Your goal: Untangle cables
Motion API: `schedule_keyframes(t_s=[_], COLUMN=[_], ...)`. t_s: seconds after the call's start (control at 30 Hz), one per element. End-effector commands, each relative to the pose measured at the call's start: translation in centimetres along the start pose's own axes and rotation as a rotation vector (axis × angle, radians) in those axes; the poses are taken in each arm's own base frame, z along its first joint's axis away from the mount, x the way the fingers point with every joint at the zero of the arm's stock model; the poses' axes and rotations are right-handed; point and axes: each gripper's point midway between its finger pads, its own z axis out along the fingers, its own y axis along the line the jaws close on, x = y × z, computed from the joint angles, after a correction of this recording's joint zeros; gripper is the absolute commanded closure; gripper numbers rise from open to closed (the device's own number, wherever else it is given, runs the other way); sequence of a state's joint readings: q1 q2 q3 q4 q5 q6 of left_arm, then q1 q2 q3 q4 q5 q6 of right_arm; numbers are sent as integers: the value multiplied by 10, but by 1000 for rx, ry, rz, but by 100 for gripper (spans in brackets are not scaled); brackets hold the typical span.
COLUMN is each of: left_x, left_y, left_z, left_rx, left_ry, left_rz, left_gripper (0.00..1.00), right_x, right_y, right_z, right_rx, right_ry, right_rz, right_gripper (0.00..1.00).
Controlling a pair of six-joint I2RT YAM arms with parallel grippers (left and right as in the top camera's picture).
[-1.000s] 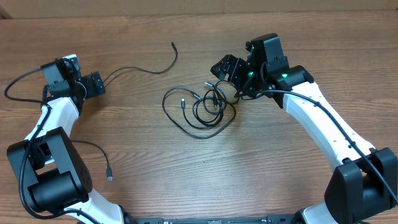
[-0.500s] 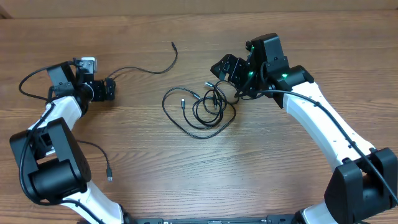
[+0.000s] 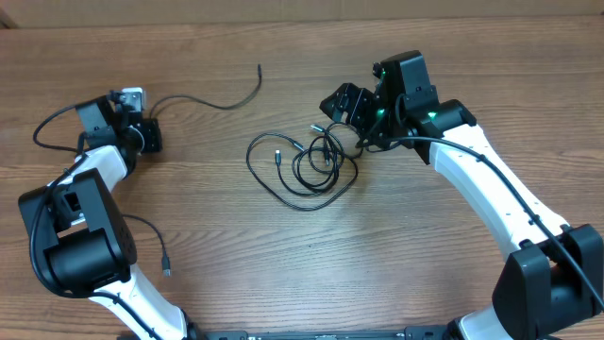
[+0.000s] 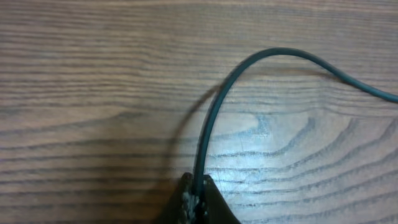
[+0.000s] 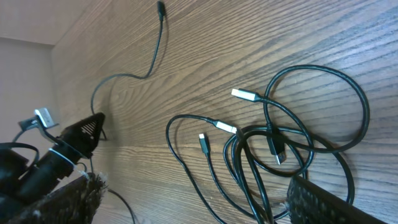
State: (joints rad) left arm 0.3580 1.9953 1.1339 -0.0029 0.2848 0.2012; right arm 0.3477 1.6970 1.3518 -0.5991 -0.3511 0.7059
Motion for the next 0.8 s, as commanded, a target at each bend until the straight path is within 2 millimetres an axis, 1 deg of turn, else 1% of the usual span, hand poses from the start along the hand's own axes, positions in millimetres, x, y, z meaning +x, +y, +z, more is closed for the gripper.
schedule_keyframes(t_s=[0.0, 0.1, 0.13, 0.17, 0.2, 0.23, 0.27, 0.4, 0.43, 0.53, 0.57, 0.67, 0.77], left_x=[-59, -101, -118, -129, -146, -158, -174, -223, -245, -274, -287, -303, -316], left_y=[3, 3, 2, 0, -4, -7, -12, -31, -42, -54, -61, -69, -72], left_z=[-29, -58, -71, -80, -95, -107, -122, -178, -204, -240, -256, -278, -295], left_rx=[-18, -28, -30, -25, -11, 0, 11, 63, 101, 161, 203, 267, 323], left_ry=[-138, -240, -283, -311, -356, -390, -433, -581, -654, -760, -807, -875, -945], left_rz=[-60, -70, -67, -59, -42, -29, -11, 60, 85, 76, 71, 32, -40], left_gripper=[96, 96, 96, 96, 96, 96, 96, 96, 96, 96, 96, 96, 96], right_x=[2, 2, 2, 2, 2, 2, 2, 2, 2, 2, 2, 2, 2], right_y=[-2, -2, -2, -2, -2, -2, -2, -2, -2, -2, -2, -2, -2], right_z=[1, 1, 1, 1, 1, 1, 1, 1, 1, 1, 1, 1, 1], right_rx=[11, 11, 11, 11, 11, 11, 11, 10, 11, 11, 11, 11, 10], right_ry=[1, 1, 1, 1, 0, 0, 0, 0, 0, 0, 0, 0, 0], right_rz=[-5, -5, -5, -5, -5, -5, -5, -6, -5, -5, -5, -5, -5], right_gripper=[7, 7, 7, 7, 7, 7, 7, 7, 7, 7, 7, 7, 7])
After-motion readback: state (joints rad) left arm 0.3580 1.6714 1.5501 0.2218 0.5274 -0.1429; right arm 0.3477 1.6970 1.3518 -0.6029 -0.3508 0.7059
